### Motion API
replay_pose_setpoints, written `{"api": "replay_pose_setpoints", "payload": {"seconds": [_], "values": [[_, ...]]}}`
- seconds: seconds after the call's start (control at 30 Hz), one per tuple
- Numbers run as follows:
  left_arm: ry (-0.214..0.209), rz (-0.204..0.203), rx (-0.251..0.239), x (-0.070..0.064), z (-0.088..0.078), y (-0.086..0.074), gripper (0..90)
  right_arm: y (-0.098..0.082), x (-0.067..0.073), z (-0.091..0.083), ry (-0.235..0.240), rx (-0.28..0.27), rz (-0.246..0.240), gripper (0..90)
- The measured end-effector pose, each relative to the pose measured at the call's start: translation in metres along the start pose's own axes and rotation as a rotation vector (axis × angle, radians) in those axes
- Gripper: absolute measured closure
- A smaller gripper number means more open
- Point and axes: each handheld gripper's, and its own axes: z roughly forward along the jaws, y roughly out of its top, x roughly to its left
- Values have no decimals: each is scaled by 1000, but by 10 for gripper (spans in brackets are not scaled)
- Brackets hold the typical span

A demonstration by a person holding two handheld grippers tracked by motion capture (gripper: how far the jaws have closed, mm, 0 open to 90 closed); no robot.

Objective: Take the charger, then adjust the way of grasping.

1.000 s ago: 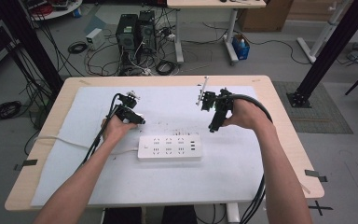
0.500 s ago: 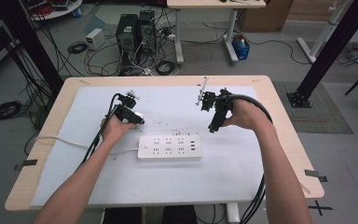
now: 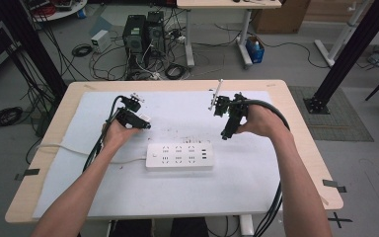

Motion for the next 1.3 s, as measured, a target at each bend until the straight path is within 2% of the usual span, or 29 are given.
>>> {"api": "replay_pose_setpoints", "payload": {"seconds": [0.13,0.23,0.37,0.53,0.63,0.73,0.83,0.97,1.13,1.2,1.27,1.3], "values": [[-18,12,-55,4,-20,0,426,1,1,-2,0,-4,5,120],[-30,38,-83,6,-33,-2,426,2,1,-1,-6,-2,9,120],[-28,95,-113,2,-49,-6,425,5,1,-1,-9,-9,14,120],[-48,139,-173,-4,-65,-8,425,7,4,-8,-8,-38,31,120],[-59,199,-209,-13,-74,-10,425,7,8,-16,-14,-58,61,119],[-62,282,-259,-24,-82,-13,425,7,10,-21,-22,-82,100,120],[-71,329,-309,-34,-89,-20,425,6,14,-26,-2,-134,161,120],[-76,395,-380,-46,-94,-29,425,9,19,-29,33,-203,209,120],[-53,495,-448,-61,-99,-37,425,21,31,-33,81,-270,258,120],[-40,536,-471,-67,-100,-40,425,25,34,-36,116,-328,296,120],[-12,579,-481,-73,-100,-42,425,28,36,-38,170,-394,342,120],[0,587,-487,-76,-100,-43,425,29,37,-38,193,-424,354,120]]}}
